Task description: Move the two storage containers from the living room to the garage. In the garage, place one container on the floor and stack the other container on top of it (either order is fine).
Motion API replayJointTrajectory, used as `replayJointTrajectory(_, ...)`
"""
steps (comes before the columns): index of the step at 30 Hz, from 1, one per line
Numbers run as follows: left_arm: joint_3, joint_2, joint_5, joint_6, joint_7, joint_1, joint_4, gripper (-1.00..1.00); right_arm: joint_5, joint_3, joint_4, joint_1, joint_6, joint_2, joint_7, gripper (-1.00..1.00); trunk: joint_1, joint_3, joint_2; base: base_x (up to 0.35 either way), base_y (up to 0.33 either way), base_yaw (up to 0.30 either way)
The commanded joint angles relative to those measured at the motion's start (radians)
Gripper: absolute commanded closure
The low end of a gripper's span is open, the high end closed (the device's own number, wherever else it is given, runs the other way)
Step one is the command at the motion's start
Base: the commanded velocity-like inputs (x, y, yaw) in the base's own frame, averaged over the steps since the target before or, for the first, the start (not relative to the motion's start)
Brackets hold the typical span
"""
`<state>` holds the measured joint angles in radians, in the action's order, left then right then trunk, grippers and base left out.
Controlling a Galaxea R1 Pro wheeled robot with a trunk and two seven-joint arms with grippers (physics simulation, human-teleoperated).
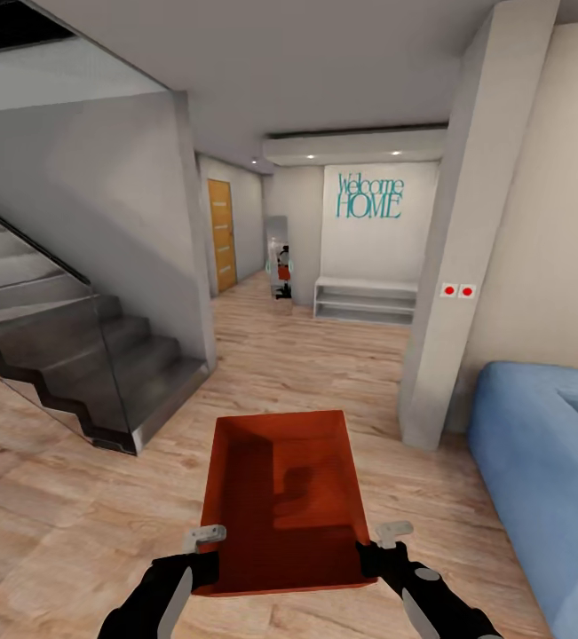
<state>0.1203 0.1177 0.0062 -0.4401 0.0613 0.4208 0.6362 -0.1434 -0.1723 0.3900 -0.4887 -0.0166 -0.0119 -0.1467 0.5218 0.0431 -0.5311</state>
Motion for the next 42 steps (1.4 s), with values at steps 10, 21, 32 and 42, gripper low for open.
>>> replayJointTrajectory(10, 0.001, 0.000, -0.048, 0.050, 0.032, 0.001, 0.004, 1.00, -0.008, -0.026, -0.003, -0.001, -0.002, -0.002, 0.002, 1.00, 0.001, 0.002, -0.002, 0.323, 0.000, 0.000)
replayJointTrajectory(21, 0.000, 0.000, -0.048, 0.050, 0.032, 0.001, 0.003, 1.00, -0.007, -0.025, -0.004, -0.001, -0.002, -0.002, 0.001, 1.00, 0.001, 0.000, -0.002, 0.323, 0.000, 0.000)
replayJointTrajectory(32, 0.001, 0.000, -0.048, 0.050, 0.032, 0.001, 0.003, 1.00, -0.007, -0.025, -0.003, -0.001, -0.002, -0.002, 0.001, 1.00, 0.001, -0.003, -0.002, 0.323, 0.000, 0.000)
replayJointTrajectory(42, 0.000, 0.000, -0.048, 0.050, 0.032, 0.001, 0.002, 1.00, -0.007, -0.025, -0.004, -0.001, -0.002, -0.002, 0.001, 1.00, 0.001, -0.005, -0.002, 0.323, 0.000, -0.004)
